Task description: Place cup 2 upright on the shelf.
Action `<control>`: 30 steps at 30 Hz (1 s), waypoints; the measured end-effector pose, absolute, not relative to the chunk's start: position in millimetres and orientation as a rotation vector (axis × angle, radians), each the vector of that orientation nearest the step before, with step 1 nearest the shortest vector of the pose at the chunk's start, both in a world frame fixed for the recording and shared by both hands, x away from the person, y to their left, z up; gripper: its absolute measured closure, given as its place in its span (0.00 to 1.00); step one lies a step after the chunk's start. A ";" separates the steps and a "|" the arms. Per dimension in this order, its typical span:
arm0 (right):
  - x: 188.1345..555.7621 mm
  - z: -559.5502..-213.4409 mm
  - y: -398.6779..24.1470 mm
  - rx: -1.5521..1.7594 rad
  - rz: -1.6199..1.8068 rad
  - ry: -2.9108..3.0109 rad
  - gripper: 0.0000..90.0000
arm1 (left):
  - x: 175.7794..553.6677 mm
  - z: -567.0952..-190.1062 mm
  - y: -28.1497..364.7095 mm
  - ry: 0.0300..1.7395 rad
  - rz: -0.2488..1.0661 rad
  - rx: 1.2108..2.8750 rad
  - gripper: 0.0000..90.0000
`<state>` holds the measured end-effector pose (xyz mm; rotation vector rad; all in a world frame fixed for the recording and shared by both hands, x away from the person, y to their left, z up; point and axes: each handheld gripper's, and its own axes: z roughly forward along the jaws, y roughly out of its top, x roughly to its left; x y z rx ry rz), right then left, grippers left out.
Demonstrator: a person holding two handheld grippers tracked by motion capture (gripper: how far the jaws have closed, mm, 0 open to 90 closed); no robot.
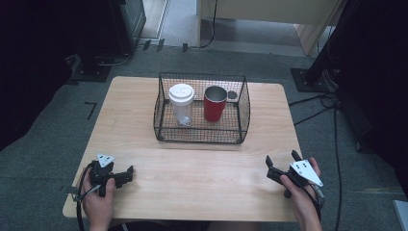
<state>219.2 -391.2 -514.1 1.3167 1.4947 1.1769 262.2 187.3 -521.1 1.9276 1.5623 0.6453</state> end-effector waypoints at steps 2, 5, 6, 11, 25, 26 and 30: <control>214.2 -516.3 -396.7 1.332 1.173 1.490 0.02 | 262.2 -521.1 187.3 1.562 0.645 1.927 0.00; 207.7 -522.0 -402.2 1.357 1.115 1.519 0.03 | 262.1 -521.1 187.3 1.562 0.645 1.927 0.00; 205.8 -522.1 -404.2 1.382 1.113 1.529 0.03 | 262.2 -521.1 187.3 1.562 0.645 1.928 0.00; 197.4 -522.2 -411.1 1.425 1.058 1.553 0.03 | 262.1 -521.1 187.3 1.562 0.645 1.927 0.00; 194.6 -529.0 -428.0 1.683 0.797 1.796 0.04 | 262.0 -521.2 187.3 1.562 0.645 1.927 0.00; 195.7 -529.5 -428.2 1.697 0.795 1.807 0.04 | 262.1 -521.2 187.3 1.562 0.645 1.927 0.00; 196.8 -529.8 -428.9 1.706 0.804 1.817 0.02 | 262.1 -521.2 187.3 1.562 0.645 1.927 0.00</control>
